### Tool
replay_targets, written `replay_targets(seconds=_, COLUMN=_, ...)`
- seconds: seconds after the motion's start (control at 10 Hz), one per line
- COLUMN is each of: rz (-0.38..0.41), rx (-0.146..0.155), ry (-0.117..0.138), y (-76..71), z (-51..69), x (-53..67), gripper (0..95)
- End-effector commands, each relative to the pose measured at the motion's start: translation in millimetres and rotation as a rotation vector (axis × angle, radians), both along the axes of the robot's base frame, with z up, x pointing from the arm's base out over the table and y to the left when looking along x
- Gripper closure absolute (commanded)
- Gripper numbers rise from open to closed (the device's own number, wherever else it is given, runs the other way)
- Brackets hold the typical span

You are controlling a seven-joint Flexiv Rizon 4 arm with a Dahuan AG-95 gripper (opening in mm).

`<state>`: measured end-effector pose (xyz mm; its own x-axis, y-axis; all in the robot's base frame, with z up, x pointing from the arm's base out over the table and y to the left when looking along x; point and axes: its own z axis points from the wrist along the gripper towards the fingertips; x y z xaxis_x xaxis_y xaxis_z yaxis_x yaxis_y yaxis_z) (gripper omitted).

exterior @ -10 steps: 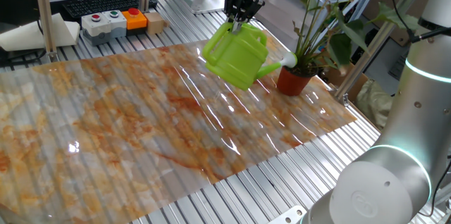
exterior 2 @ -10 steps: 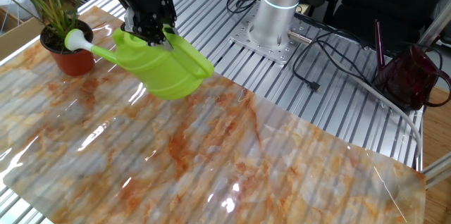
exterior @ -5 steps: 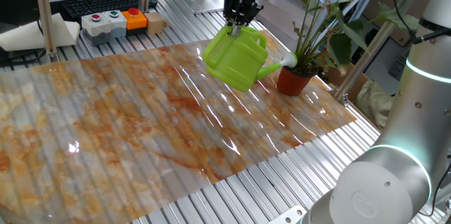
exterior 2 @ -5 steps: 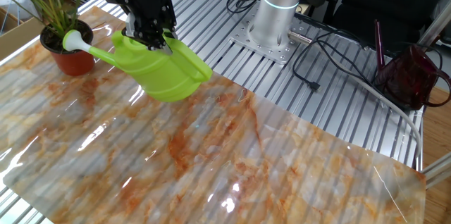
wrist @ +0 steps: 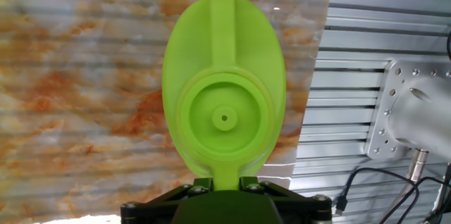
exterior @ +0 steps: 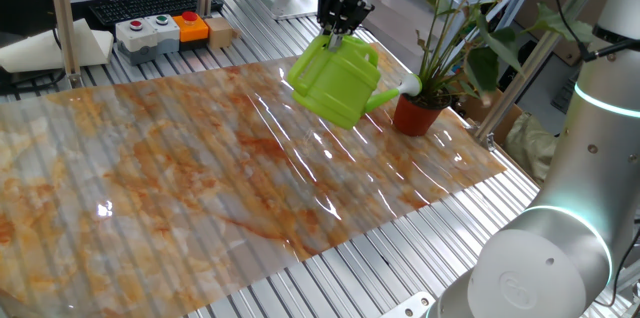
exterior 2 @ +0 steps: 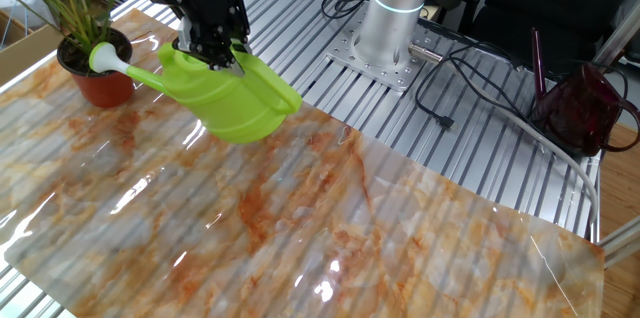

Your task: Water the plant

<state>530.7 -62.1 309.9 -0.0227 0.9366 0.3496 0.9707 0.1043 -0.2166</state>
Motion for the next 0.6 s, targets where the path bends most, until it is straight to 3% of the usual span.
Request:
replay_targets(seconds=0.1, rz=-0.005, rx=0.002, ry=0.001, y=0.2, z=0.1, x=-0.3, gripper=95.0)
replay_targets(seconds=0.6, rz=-0.002, rx=-0.004, ry=-0.003, y=0.4, z=0.4, x=-0.4, gripper=95.0)
